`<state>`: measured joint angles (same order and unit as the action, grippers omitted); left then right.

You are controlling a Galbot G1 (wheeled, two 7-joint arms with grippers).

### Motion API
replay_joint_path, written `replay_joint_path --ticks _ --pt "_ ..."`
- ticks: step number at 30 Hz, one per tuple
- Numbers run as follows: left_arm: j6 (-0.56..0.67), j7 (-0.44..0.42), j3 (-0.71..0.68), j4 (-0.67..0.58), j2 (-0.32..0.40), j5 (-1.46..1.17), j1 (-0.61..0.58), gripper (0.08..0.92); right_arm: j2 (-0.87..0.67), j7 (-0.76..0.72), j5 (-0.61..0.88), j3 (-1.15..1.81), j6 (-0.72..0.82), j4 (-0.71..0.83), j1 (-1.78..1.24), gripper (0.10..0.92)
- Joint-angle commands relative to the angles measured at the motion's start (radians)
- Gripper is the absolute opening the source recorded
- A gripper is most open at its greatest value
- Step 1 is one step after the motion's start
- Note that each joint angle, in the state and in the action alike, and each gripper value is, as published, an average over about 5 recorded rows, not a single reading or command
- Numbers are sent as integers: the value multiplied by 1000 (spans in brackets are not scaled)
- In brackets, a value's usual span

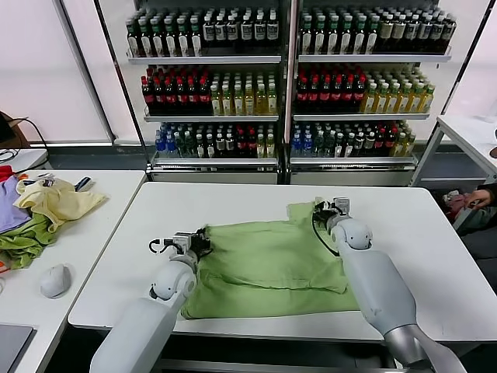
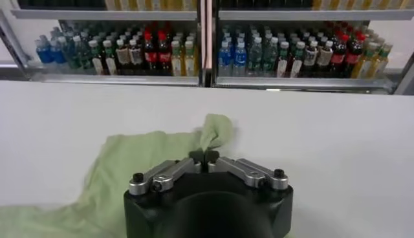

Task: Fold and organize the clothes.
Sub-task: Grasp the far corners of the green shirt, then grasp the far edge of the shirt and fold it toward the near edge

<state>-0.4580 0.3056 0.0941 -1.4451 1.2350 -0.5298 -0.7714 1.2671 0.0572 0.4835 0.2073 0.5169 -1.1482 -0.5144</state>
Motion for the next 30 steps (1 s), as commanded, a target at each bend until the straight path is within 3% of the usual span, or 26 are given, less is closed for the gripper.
replay_joint_path --ticks 1,9,18,24,30 --pt "112 -5 44 -181 -29 -16 -72 91 -51 10 52 32 -61 -276 -127 119" --pt "94 -4 102 -386 -67 -65 -200 91 -120 26 89 109 -39 -568 -288 119" --pt "39 -2 155 -575 -93 -154 -377 91 -147 38 89 251 -4 -781 -538 119" --pt "7 -15 161 -597 -116 -150 -428 91 -140 46 58 329 33 -838 -662 119" --pt "-32 -36 116 -516 -116 -39 -404 91 -125 79 -8 316 60 -771 -677 119"
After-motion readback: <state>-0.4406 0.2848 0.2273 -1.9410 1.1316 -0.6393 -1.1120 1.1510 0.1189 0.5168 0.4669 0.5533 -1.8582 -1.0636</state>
